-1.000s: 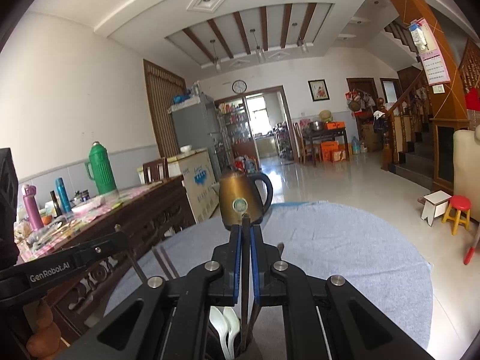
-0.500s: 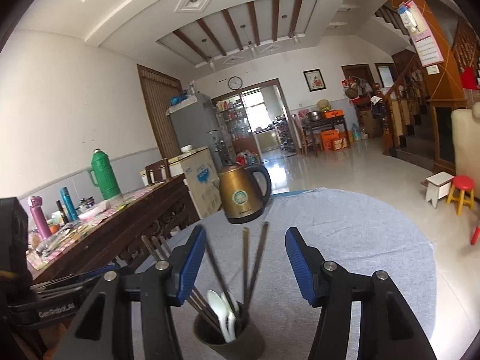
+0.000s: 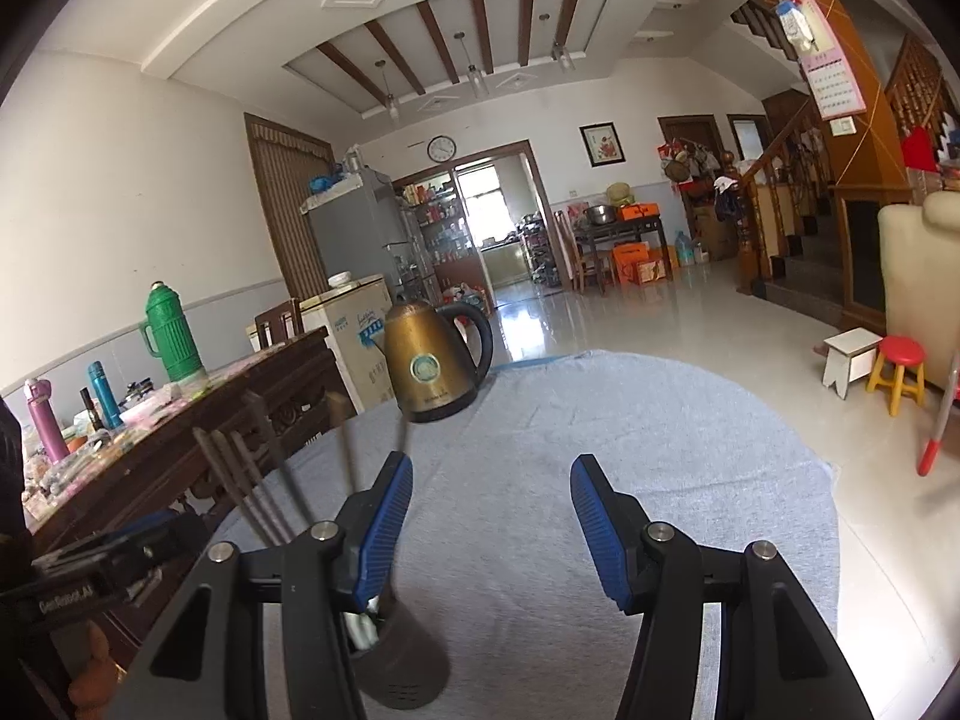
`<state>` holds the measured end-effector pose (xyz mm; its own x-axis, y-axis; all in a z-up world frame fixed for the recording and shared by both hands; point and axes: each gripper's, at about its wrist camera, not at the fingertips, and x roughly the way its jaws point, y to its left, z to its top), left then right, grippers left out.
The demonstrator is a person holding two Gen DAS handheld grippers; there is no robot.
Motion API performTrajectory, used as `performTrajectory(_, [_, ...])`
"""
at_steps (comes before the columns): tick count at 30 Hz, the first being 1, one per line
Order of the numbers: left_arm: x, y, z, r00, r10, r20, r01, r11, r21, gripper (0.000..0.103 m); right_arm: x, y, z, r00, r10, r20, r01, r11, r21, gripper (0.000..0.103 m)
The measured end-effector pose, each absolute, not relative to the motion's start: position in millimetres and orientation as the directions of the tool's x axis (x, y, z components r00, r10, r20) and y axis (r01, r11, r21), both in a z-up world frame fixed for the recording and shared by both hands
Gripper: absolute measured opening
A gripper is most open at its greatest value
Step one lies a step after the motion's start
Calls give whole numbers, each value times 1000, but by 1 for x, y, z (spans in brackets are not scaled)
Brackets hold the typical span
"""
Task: Organize utensils
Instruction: 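Withdraw both open grippers up and back from the holder cup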
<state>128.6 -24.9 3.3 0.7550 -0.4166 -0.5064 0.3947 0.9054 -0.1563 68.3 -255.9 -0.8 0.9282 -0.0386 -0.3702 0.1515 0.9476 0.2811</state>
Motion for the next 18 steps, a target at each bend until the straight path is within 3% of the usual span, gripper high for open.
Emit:
performTrajectory(3, [142, -27, -15, 757, -385, -528, 389, 915, -110, 77, 89, -280, -27, 909, 1, -417, 142, 940, 311, 59])
performTrajectory(7, [165, -20, -31, 695, -283, -661, 326, 943, -62, 76, 120, -308, -48, 844, 55, -533, 153, 929, 338, 57])
performTrajectory(13, [191, -22, -37, 567, -155, -809, 229, 973, -26, 76, 146, -322, -51, 714, 58, -698, 158, 958, 241, 57])
performTrajectory(18, [186, -24, -29, 563, -149, -813, 229, 973, -20, 77, 144, -326, -58, 664, 83, -743, 164, 953, 253, 57])
